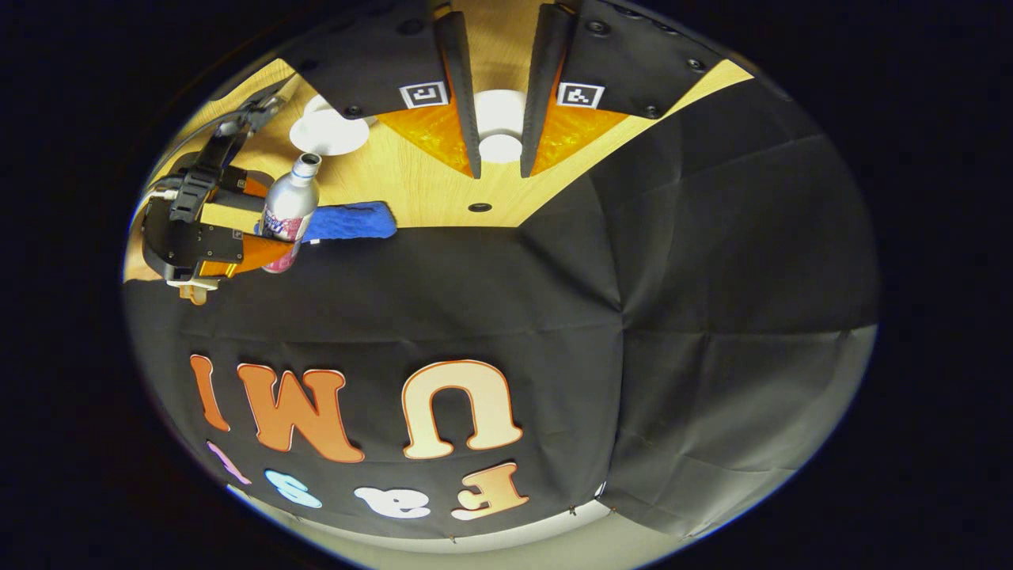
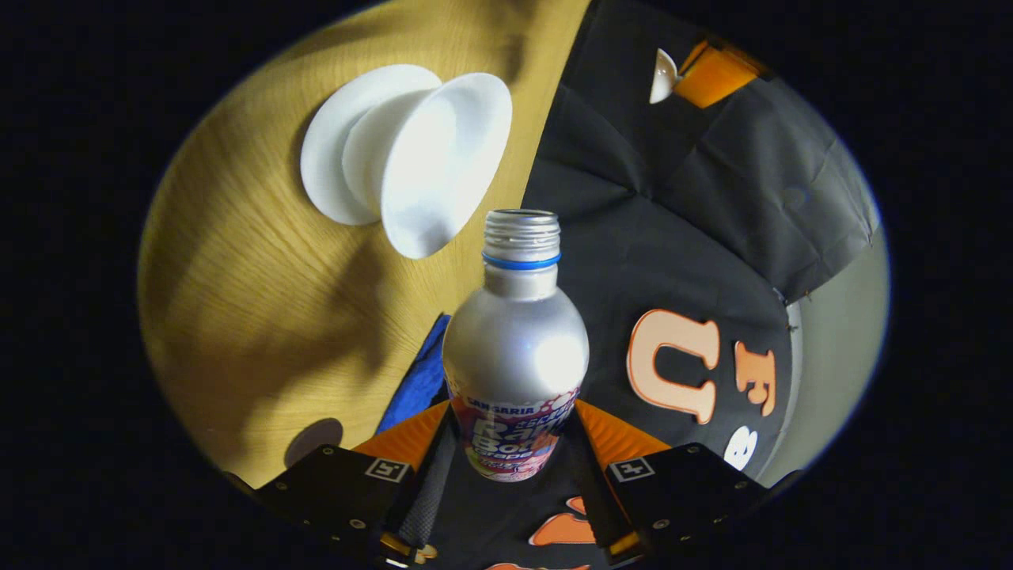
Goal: Open the teacup lid with one hand, grasp the water bottle and pour water into the teacup with the other hand; after pouring, place the water bottle on the coaster and then close the teacup lid.
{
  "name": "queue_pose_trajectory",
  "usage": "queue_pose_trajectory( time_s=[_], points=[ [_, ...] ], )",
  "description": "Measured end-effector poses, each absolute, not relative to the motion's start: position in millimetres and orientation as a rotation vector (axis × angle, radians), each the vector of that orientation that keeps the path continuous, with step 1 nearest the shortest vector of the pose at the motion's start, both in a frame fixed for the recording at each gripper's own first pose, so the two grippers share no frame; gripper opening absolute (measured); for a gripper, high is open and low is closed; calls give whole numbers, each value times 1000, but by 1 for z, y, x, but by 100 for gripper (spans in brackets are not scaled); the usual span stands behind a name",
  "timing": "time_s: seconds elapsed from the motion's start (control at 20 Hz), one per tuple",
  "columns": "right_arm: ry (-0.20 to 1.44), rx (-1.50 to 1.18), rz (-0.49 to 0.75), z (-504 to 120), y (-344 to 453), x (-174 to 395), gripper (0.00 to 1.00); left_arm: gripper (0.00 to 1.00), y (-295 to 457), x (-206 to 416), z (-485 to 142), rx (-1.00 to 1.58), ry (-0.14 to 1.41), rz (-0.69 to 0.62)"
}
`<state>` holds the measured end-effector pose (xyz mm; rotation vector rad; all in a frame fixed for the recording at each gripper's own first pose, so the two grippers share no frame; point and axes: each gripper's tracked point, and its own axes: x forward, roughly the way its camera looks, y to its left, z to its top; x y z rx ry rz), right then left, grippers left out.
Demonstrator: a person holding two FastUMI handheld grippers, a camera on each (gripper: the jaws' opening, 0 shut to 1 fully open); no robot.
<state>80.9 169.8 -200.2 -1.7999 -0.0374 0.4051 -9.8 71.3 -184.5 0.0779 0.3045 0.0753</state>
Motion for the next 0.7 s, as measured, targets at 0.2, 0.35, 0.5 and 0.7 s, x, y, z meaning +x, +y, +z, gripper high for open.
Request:
queue_pose_trajectory(
  time_s=[0.2,0.35,0.5,0.7],
  points=[
    [130,-1502,450,-227,162,73,75,36,69,-7,-181,83,305,74],
    [173,-1368,437,-210,152,73,77,36,57,-3,-177,78,298,51],
    [215,-1192,432,-198,137,68,77,36,38,4,-172,82,291,16],
    [313,-966,407,-192,110,67,77,39,9,12,-164,73,279,-34]
  ],
)
